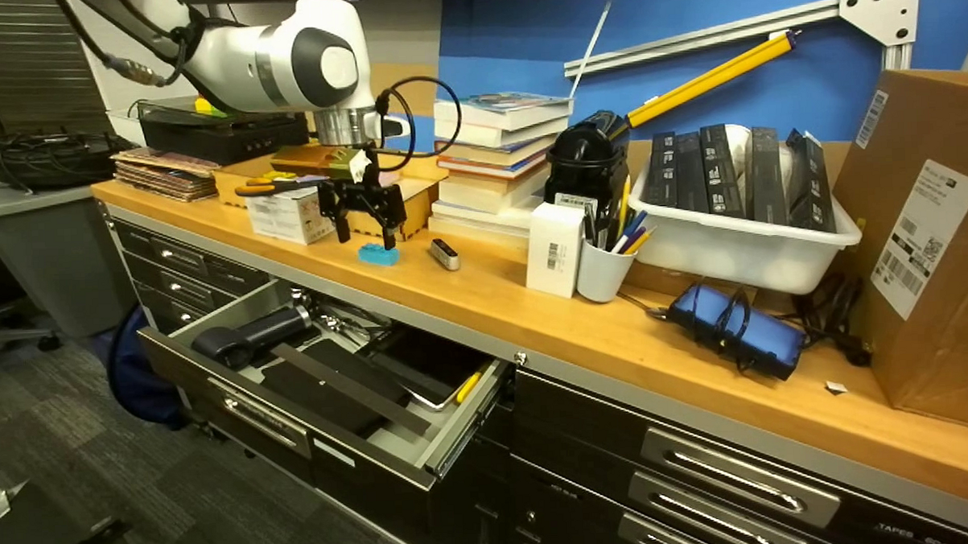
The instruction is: Put the blue lego brick in the open drawer then close the drawer
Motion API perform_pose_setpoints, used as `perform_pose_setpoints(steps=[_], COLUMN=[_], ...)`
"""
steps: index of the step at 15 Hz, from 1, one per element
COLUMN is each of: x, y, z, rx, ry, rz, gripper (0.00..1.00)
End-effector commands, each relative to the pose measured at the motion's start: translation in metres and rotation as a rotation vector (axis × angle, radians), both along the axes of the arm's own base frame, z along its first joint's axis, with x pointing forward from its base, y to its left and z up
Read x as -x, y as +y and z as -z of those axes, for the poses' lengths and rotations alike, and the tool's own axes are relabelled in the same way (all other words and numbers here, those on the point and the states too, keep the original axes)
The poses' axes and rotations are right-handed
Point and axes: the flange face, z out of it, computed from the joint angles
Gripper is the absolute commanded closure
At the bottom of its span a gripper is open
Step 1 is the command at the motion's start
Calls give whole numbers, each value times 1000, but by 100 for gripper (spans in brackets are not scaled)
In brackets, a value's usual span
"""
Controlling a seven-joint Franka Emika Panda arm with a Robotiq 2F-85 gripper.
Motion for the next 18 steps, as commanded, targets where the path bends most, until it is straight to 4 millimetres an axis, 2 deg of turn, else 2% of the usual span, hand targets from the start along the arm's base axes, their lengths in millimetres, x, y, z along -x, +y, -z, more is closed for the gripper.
perform_pose_setpoints(steps=[1,5,6,7,10,11,12,15,18], x=[-22,-31,-33,-35,-36,-33,-30,-4,36], y=[13,16,15,13,5,1,-4,-28,-53], z=[12,21,23,22,18,15,14,10,19], rx=[-16,16,19,19,38,36,36,53,51], ry=[5,-22,-28,-39,-61,-63,-60,19,94], rz=[-25,-19,-16,-7,21,39,49,74,109], gripper=[0,0,25,26,49,54,54,54,54])
